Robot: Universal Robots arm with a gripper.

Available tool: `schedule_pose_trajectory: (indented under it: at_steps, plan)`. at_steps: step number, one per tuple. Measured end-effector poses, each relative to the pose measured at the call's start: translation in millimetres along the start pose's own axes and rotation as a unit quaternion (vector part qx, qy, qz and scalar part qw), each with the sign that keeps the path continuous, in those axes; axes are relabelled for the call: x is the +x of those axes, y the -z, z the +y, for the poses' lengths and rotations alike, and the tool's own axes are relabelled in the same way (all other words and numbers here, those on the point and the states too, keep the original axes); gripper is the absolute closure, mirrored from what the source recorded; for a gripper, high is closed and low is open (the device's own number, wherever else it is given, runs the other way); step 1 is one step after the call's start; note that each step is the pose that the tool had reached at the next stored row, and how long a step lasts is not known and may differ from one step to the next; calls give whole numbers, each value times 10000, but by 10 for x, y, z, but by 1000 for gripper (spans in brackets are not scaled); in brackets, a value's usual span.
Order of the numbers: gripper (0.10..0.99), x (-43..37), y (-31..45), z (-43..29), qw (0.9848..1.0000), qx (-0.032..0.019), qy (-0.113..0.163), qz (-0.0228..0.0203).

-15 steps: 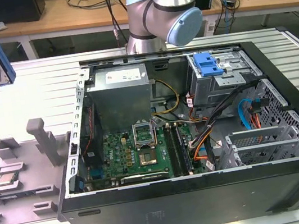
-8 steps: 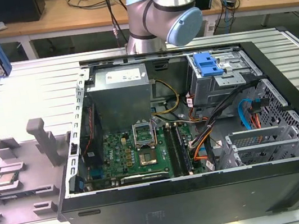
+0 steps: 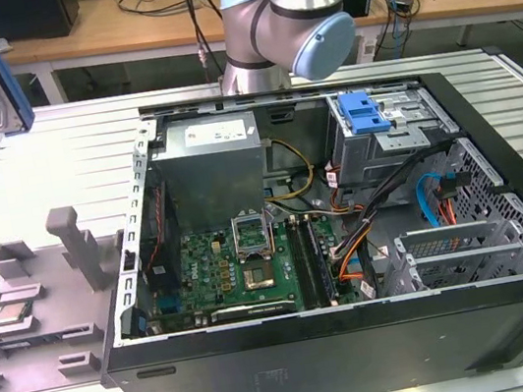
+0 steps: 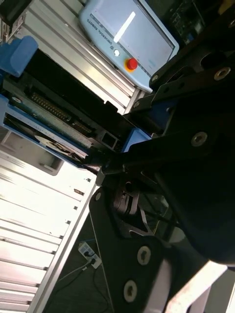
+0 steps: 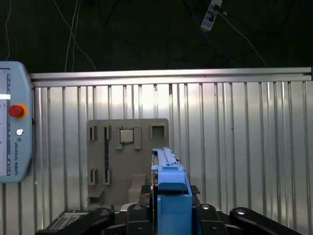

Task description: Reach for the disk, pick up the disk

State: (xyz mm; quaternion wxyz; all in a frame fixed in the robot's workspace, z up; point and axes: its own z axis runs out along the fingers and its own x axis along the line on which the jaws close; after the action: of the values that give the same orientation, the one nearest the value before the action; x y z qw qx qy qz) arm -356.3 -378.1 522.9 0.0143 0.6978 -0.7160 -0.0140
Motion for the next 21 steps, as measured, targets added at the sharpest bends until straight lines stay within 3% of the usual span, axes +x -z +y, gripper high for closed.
schedule_pose_trajectory:
  at_steps: [3,7,12,21]
  plan:
    - [718,-3,6,-142,10000,0,0,0]
    - [718,-6,11,-256,10000,-1,0,1]
    - [718,-12,20,-476,10000,-1,1,1]
    - [718,-21,32,-772,10000,-2,0,0]
